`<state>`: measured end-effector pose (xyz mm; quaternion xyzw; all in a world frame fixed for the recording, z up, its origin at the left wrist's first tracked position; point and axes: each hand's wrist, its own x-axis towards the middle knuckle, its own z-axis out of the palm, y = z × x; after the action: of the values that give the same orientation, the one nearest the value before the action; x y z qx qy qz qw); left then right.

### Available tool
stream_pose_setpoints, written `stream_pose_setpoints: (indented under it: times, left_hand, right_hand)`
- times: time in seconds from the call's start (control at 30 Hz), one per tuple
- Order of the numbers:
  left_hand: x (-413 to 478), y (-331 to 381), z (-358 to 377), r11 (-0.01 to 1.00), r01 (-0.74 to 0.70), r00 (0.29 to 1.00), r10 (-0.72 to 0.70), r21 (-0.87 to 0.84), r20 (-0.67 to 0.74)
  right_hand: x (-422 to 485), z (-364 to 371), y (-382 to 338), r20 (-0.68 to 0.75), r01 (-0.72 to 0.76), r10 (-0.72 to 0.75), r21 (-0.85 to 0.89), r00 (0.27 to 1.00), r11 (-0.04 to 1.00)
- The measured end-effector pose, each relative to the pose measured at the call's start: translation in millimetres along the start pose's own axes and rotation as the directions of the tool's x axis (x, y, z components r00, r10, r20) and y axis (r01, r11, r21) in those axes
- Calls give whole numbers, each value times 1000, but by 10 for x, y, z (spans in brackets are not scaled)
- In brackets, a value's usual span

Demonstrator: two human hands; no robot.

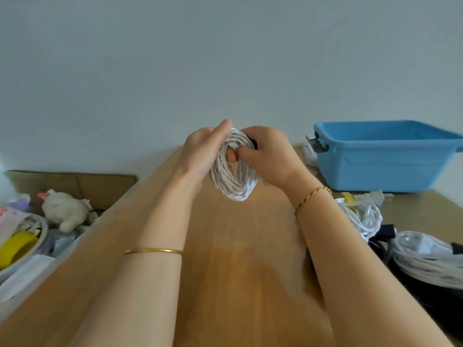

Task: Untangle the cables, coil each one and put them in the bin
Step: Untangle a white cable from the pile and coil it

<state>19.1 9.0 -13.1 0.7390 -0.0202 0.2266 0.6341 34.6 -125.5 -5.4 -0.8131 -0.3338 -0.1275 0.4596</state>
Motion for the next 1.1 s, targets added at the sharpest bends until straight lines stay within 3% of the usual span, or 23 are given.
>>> stream_pose_setpoints:
  times: [0.17, 0.37, 0.53, 0.67, 0.8, 0.87, 0.93, 1.1]
  left_hand:
    - [13, 53, 18, 987, 107, 993, -101, -119, 55]
    - [-11, 40, 244, 992, -114, 985, 119, 46, -123]
    - [-9, -59, 212, 991, -134, 981, 135, 17, -138]
    - [-10, -92, 167, 996, -81, 983, 73, -42, -168]
    - [3, -123, 108, 994, -45, 981, 25, -97, -193]
    - [11, -139, 82, 995, -36, 980, 15, -98, -201]
    - [21, -152, 60, 995, -26, 976, 4, -99, -218]
    - [37, -152, 14, 999, -29, 963, 21, -24, -269]
  right_hand:
    - [91, 41, 123, -1, 10, -10, -190, 1000, 982]
    - [79, 36, 133, -84, -5, -11, -186, 996, 982]
    - [70, 40, 113, 11, -10, 11, -103, 1000, 995]
    - [34, -7, 120, 127, -31, 15, 125, 992, 992]
    - [57, -36, 150, -125, -86, 115, 218, 985, 972]
    - [68, -79, 150, -231, -53, 92, 168, 969, 984]
    - [65, -139, 109, -245, -11, 32, 85, 969, 996]
    - [32, -223, -9, -62, 39, -48, -130, 997, 991]
